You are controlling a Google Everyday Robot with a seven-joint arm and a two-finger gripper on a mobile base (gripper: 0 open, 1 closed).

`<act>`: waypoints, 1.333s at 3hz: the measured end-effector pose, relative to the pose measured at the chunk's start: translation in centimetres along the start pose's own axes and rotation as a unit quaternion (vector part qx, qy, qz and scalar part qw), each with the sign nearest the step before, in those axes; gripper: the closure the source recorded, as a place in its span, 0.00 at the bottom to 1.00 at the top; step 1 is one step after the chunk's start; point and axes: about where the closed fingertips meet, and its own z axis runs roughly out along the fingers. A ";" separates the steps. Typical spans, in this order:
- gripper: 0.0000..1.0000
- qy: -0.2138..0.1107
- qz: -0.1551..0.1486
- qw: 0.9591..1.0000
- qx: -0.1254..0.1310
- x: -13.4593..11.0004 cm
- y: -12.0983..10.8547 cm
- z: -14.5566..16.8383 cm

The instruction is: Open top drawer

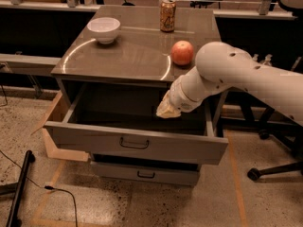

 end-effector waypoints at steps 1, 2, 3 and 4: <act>1.00 0.027 -0.002 0.999 0.024 1.2 -0.5 1.6; 1.00 0.048 -0.006 0.999 0.022 2.5 -0.3 3.5; 1.00 0.064 -0.011 0.998 0.012 3.7 0.1 5.4; 1.00 0.080 -0.023 0.996 0.004 4.6 0.4 7.0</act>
Offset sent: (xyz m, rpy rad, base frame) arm 0.0172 -0.0096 -0.0691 -0.1480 -0.0308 -0.0434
